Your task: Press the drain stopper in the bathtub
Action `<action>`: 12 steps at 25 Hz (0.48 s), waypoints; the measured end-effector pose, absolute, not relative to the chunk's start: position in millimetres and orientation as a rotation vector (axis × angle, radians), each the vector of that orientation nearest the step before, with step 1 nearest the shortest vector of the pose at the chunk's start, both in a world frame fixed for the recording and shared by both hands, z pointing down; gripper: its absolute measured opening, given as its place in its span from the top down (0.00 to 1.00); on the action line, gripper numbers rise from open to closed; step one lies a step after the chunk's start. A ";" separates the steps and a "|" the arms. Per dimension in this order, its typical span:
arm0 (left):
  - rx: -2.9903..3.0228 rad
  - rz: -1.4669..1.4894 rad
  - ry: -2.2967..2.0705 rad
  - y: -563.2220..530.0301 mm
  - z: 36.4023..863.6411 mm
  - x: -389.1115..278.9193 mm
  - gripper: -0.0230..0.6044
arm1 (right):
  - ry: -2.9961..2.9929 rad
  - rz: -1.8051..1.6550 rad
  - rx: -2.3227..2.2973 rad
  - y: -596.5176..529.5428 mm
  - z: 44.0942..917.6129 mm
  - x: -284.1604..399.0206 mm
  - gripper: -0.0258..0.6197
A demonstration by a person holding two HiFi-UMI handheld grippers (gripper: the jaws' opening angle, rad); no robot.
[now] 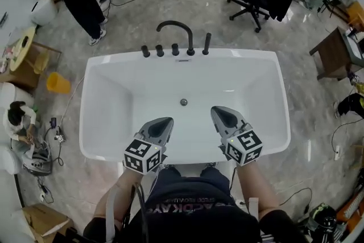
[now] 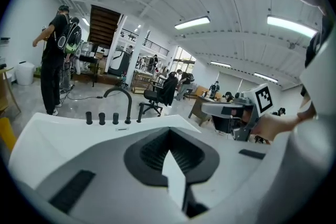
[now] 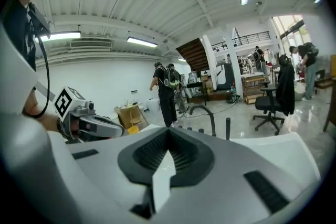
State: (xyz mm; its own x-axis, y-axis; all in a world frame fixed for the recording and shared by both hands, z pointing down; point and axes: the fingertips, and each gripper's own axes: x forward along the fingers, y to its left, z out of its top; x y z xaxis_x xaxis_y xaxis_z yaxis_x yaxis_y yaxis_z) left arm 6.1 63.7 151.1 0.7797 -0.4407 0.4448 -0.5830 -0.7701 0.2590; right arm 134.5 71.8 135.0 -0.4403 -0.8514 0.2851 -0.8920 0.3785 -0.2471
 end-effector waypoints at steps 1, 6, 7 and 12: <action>2.600 0.504 -0.774 62.2 141.9 8.8 0.96 | -2.522 0.541 1.609 72.5 124.2 135.6 0.94; 2.600 0.481 -0.769 79.7 108.2 16.2 0.96 | -2.548 0.525 1.627 100.5 80.4 134.9 0.94; 2.602 0.480 -0.760 83.9 104.5 18.3 0.96 | -2.558 0.528 1.624 106.0 75.0 132.8 0.94; 2.644 0.483 -0.703 111.2 80.8 33.1 0.96 | -2.608 0.513 1.603 133.5 45.6 124.3 0.94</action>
State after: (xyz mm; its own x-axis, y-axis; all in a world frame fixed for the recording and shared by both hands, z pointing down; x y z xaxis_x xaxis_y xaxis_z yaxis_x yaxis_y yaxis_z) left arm 33.1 111.2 80.8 0.8175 -0.4045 0.4101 -0.5279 -0.8108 0.2527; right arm 124.3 133.5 45.6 -0.4657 -0.8615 0.2024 -0.8739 0.4118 -0.2581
